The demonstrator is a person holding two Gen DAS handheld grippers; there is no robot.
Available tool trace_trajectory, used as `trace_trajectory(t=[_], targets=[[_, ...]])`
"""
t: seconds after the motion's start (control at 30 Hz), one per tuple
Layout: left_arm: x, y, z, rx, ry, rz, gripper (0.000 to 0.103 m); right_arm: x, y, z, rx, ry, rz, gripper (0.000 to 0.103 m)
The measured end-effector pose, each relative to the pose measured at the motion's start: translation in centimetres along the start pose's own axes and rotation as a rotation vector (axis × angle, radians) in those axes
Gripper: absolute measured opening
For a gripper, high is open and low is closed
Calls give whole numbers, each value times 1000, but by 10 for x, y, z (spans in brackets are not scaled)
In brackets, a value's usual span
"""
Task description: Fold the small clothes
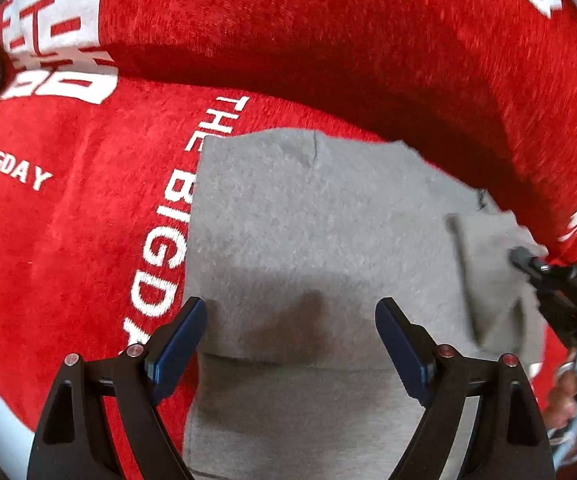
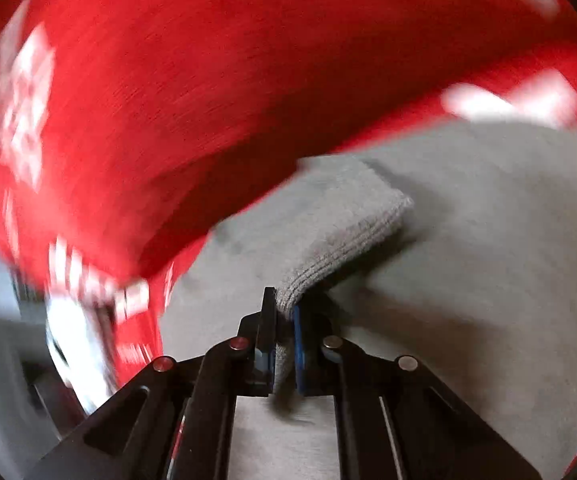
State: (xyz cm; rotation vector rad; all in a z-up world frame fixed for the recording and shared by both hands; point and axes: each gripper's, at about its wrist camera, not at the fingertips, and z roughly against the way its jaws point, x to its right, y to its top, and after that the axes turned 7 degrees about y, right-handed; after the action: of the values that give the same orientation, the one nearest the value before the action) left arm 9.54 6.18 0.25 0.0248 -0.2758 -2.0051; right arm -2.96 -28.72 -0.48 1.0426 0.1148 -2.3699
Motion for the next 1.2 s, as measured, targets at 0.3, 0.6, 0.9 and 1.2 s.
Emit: trace_trajectory(t=[0.3,0.6,0.9,1.2], targets=[[1,4,-18,-68,-160,22,87,-78,-69,-81,-364,-71,450,12],[19,5,-38,-120,-166,3,87,-28,-71,-19,-328,-59,253,52],[34,12,-42,-146,-204,10,51,108,-75,87,-54,-29,-343,52],[37,2,-21,-96,-224,-22,9,122,-41,106,75,-50,-365,6]])
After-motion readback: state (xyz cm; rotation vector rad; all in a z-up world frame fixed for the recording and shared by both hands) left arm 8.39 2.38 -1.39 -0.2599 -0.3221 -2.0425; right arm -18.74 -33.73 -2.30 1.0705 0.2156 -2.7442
